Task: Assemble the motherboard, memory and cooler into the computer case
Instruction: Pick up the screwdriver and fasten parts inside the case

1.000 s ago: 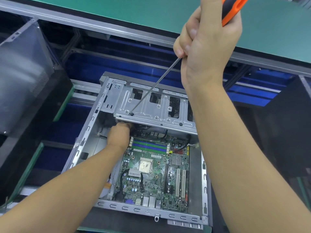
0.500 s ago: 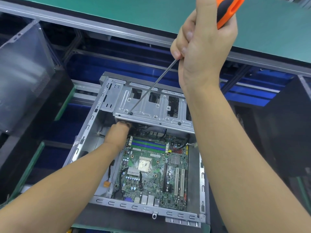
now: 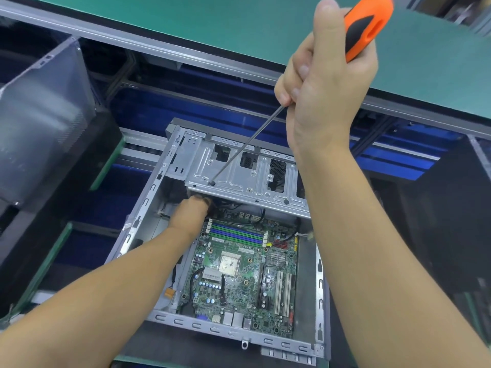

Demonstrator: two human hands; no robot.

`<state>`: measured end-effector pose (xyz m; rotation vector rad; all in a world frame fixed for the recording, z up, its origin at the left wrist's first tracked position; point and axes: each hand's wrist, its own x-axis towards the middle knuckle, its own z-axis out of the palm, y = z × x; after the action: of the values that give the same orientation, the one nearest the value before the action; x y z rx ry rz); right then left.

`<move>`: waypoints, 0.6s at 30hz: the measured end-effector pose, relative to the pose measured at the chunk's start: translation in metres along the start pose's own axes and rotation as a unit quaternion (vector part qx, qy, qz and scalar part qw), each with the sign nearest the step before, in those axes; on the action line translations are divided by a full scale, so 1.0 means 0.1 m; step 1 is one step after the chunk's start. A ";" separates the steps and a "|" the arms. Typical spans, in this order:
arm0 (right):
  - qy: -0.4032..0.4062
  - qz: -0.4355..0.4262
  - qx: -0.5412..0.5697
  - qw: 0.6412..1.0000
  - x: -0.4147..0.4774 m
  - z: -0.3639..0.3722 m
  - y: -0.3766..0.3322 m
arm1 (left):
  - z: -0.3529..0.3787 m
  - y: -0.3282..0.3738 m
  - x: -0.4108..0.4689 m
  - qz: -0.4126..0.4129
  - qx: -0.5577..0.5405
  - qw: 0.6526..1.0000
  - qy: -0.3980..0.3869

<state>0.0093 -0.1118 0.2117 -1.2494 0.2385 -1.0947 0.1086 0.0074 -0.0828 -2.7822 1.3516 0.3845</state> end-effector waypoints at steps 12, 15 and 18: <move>-0.005 -0.001 0.000 1.000 -0.05 0.11 -0.05 | 0.01 0.01 0.05 -0.007 -0.037 0.999 0.021; -0.002 -0.001 0.000 1.000 -0.06 0.11 -0.06 | 0.02 0.01 0.05 -0.013 -0.058 0.998 0.027; 0.002 0.002 0.000 1.000 -0.07 0.11 -0.06 | 0.04 -0.01 0.04 -0.009 -0.058 0.998 0.029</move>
<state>0.0104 -0.0987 0.2182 -1.2473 0.2429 -1.0941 0.1108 0.0048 -0.0879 -2.9199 1.3560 0.3973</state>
